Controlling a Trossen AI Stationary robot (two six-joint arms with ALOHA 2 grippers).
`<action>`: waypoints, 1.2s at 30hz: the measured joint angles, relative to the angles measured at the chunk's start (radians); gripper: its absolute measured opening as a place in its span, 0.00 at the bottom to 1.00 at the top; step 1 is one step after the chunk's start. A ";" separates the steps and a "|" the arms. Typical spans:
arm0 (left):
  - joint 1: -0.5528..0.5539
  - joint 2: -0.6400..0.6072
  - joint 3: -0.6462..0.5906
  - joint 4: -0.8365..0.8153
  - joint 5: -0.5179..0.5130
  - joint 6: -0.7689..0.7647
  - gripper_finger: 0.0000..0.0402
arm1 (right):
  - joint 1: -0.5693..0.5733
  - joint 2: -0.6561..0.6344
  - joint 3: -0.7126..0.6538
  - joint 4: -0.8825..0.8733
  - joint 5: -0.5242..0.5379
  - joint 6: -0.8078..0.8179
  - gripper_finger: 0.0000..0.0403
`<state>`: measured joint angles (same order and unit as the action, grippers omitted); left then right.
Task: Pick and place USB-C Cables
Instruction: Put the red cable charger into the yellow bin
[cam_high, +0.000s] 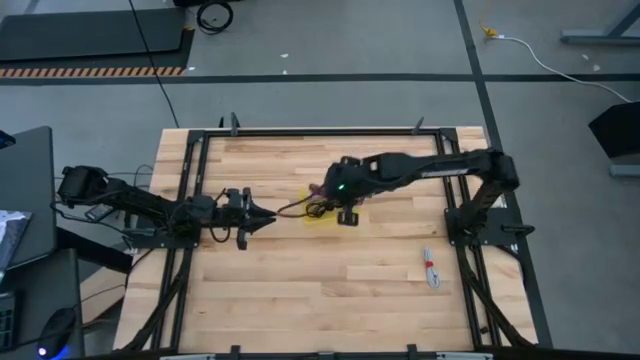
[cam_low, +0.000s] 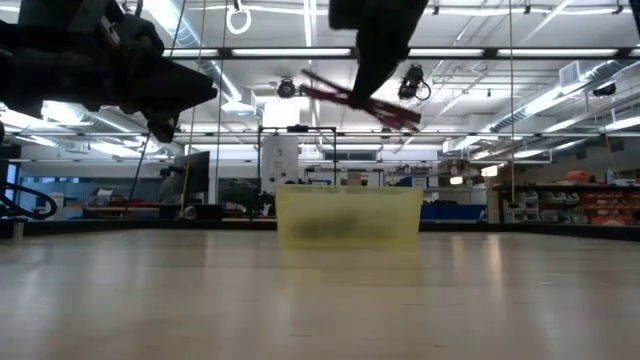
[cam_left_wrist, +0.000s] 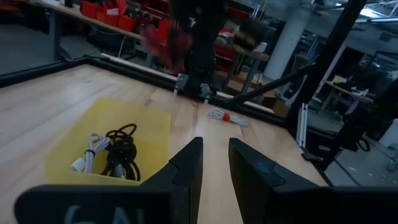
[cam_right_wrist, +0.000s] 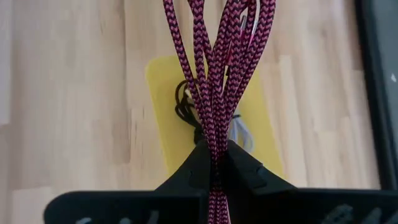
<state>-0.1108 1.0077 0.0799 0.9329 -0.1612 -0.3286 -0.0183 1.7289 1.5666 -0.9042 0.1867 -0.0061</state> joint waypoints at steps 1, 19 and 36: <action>0.000 0.000 0.000 -0.002 0.000 -0.001 0.21 | 0.001 0.026 0.005 0.003 0.000 -0.007 0.06; 0.000 0.000 0.000 -0.009 0.000 -0.001 0.21 | -0.006 0.252 0.053 0.009 -0.005 -0.181 0.06; 0.000 0.000 0.000 -0.010 0.001 -0.022 0.21 | -0.004 0.250 0.053 0.028 -0.057 -0.176 0.24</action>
<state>-0.1112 1.0077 0.0799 0.9226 -0.1604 -0.3507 -0.0227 1.9789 1.6199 -0.8761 0.1295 -0.1818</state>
